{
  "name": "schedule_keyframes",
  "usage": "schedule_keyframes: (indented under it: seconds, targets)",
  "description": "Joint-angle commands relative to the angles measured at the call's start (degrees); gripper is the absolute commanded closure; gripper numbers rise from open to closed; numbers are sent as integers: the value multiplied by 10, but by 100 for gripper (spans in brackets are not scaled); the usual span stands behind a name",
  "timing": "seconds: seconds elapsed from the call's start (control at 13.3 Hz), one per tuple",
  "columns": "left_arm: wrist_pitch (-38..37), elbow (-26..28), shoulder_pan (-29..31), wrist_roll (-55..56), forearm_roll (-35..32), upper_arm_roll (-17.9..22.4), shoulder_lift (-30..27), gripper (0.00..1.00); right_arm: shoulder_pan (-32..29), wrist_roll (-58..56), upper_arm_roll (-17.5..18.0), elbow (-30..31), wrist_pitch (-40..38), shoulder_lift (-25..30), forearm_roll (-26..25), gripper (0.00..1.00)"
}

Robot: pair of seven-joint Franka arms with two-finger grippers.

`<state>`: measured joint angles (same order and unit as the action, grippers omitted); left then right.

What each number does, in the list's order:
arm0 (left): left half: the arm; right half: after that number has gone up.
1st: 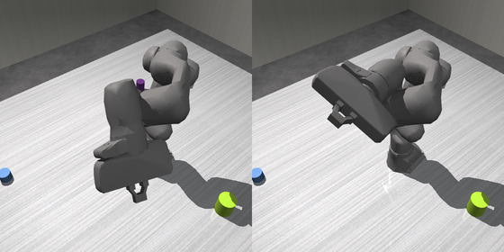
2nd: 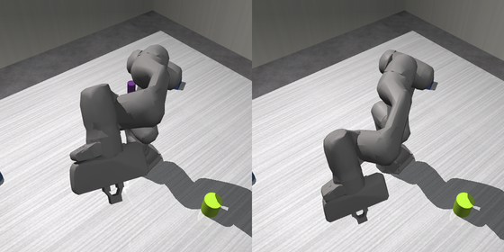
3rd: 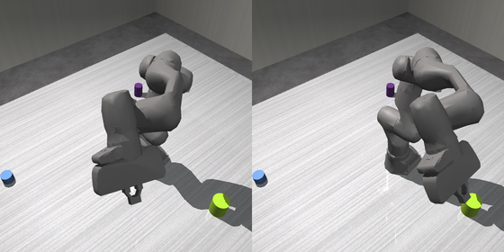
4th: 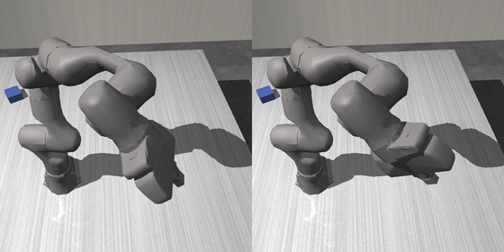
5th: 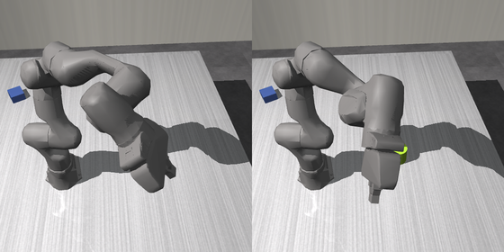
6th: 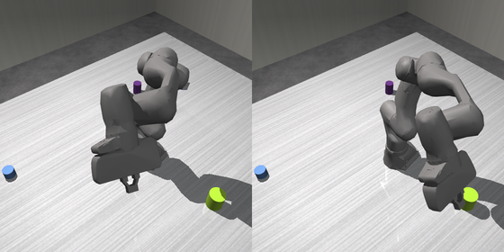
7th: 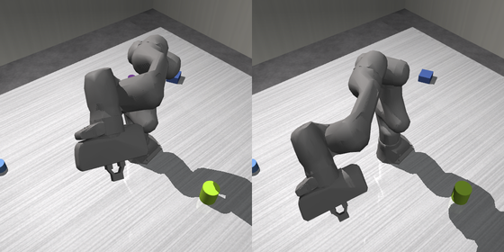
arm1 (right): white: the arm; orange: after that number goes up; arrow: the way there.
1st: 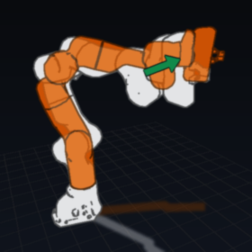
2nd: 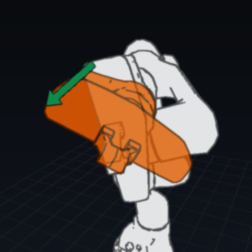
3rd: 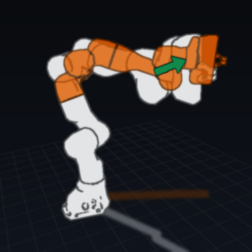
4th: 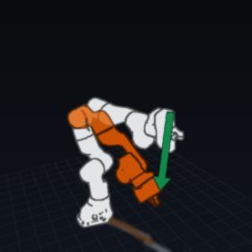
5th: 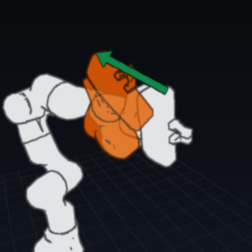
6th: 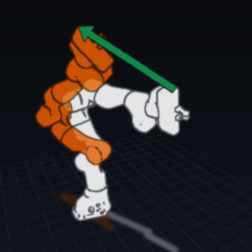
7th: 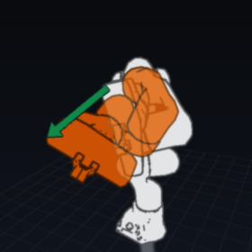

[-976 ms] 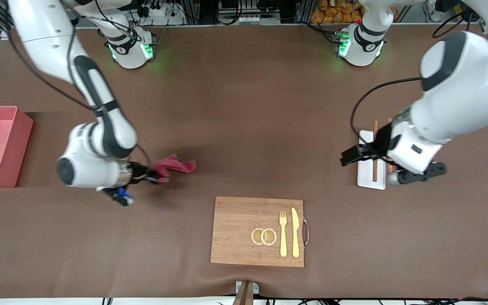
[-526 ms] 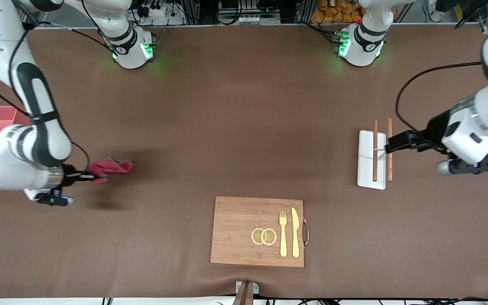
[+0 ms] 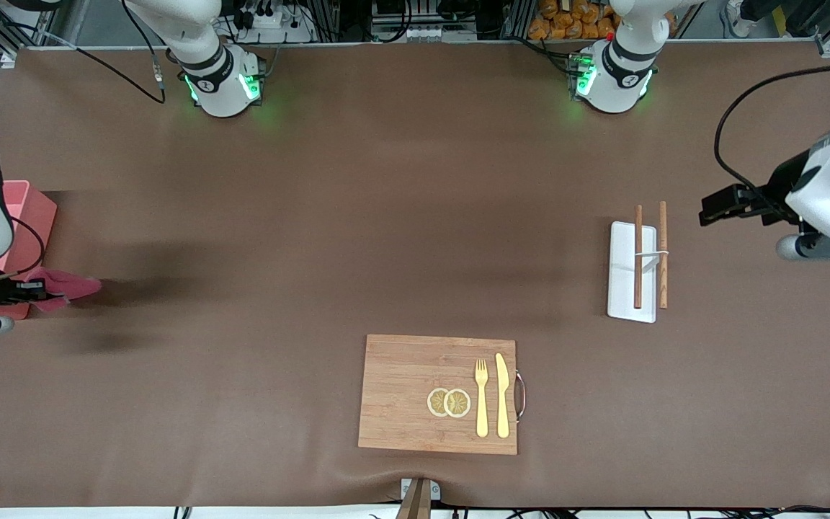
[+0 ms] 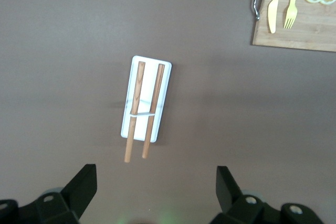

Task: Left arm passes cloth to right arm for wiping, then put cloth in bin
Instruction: 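Wipe the table with the cloth held in the right gripper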

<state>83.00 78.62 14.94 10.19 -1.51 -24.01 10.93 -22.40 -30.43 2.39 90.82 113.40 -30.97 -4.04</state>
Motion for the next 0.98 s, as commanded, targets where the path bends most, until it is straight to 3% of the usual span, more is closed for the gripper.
schedule_keyframes:
  seconds: [0.0,0.23,0.3,0.53,0.75,0.9]
  targets:
    - [-4,51,-9,-29,-16,28,-60,0,35,81,17,8,-46,3,-11,100]
    - [-5,92,-177,-76,-16,210,-113,0,100,163,16,53,-4,-2,50,100]
    - [-5,105,-200,-95,-13,240,-128,0,124,212,17,69,13,-1,54,100]
    - [-20,109,-211,-142,-7,252,-148,0,214,372,17,81,16,2,100,100]
    - [-42,108,-216,-144,12,249,-158,0,270,450,17,83,11,6,183,100]
    - [-44,107,-217,-137,12,245,-158,0,318,546,17,81,14,13,192,100]
